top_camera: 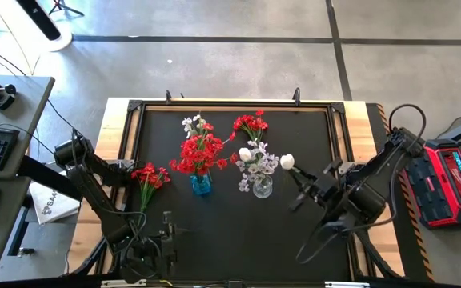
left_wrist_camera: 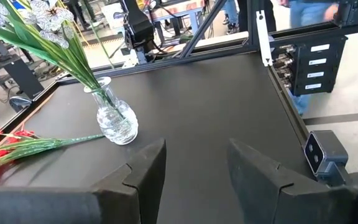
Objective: Sort flowers into vase by color
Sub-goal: Put the white flower into the transparent vase
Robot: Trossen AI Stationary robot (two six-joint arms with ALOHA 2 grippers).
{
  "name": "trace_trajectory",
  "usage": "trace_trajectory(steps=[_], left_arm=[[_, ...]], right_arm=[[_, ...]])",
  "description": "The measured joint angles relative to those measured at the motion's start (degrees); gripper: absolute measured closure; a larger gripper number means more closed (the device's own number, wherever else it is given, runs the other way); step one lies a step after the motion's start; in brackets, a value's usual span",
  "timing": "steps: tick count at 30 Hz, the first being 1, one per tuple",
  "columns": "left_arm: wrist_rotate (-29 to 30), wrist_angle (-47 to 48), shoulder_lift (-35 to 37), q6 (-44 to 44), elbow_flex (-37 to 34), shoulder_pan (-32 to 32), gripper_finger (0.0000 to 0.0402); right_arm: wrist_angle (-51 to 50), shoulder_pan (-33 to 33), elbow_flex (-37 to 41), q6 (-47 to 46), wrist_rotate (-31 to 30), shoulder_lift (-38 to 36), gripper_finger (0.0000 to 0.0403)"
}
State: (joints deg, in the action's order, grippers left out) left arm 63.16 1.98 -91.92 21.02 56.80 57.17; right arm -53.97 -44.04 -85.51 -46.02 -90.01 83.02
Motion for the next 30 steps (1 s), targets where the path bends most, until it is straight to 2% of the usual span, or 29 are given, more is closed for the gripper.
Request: trace_trajectory(steps=[4,8,14,21,30], left_arm=[[-0.02,0.0,0.0,0.04,0.0,0.0,0.0245],[0.0,-0.02,0.0,0.07,0.0,0.0,0.0245],[0.0,-0.02,0.0,0.02,0.0,0.0,0.0245],[-0.01,-0.02,0.0,-0.07,0.0,0.0,0.0245],[-0.01,0.02,0.0,-0.04,0.0,0.0,0.0245]], right_arm=[[-0.03,2.69,-1.89,0.08,0.06,0.0,0.0403],[0.93,5.13,-4.03,2.2,4.56,0.0,0.0403],[11.3,8.52,-4.2,14.28,10.82,0.02,0.0403],[22.16,10.31,-4.2,26.62,13.69,0.02,0.0403],[23.42,11.49,-3.0,26.52,15.34,0.78,0.0403]])
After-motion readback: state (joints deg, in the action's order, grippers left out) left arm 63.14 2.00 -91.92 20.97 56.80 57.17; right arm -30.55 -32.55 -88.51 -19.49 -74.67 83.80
